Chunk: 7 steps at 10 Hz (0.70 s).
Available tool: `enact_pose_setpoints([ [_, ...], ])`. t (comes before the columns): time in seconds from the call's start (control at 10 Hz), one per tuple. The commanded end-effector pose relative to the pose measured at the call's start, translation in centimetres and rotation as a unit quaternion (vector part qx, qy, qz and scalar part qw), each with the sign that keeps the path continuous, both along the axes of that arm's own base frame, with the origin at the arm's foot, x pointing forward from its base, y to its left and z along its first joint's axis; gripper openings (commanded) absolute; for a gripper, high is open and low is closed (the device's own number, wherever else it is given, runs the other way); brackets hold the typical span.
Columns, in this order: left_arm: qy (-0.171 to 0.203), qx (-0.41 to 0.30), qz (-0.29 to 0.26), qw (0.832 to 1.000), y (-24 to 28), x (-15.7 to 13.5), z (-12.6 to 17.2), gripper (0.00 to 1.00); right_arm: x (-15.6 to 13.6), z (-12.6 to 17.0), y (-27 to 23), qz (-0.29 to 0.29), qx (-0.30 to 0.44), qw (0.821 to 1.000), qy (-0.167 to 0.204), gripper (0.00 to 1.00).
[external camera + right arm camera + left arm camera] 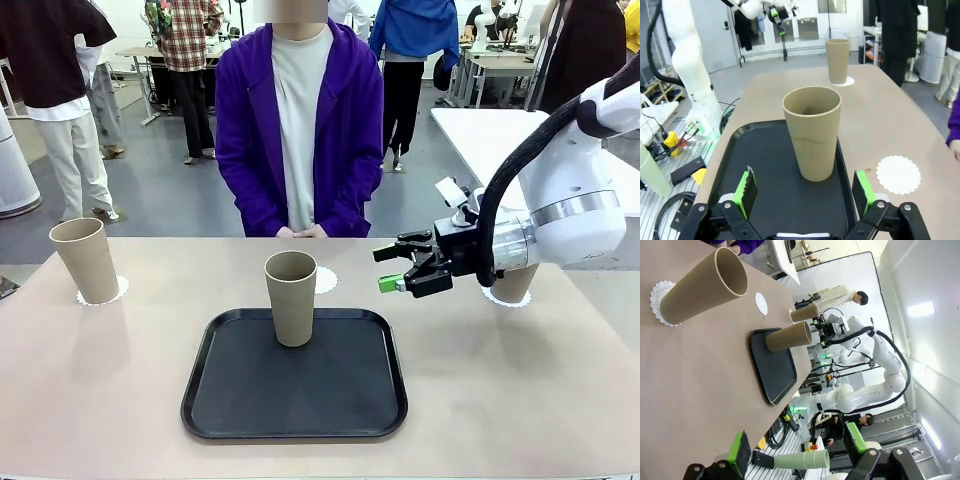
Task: Place coasters on the table and set cups on them.
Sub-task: Take one Reusable plastic cup from the Flat Tray and place it on a coaster set by the human.
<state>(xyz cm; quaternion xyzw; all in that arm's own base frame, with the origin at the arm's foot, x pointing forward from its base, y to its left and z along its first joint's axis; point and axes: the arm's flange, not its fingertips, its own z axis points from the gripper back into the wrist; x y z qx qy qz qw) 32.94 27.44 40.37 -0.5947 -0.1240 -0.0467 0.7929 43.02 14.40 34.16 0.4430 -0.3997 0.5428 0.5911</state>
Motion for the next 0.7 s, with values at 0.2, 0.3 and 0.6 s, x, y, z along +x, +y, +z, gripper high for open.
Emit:
enact_pose_setpoints([
  [0.2, -0.002, -0.004, 0.002, 1.0, 0.06, 0.0, 0.27, 1.0, 0.13, 0.03, 0.07, -0.003, -0.006, 1.0, -0.003, 1.0],
  [0.3, -0.002, -0.004, 0.002, 1.0, 0.06, 0.0, 0.27, 1.0, 0.13, 0.03, 0.07, -0.003, -0.006, 1.0, -0.003, 1.0],
  [0.6, -0.002, -0.004, 0.002, 1.0, 0.06, 0.0, 0.27, 1.0, 0.2, 0.09, 0.19, -0.004, -0.013, 1.0, -0.007, 1.0],
])
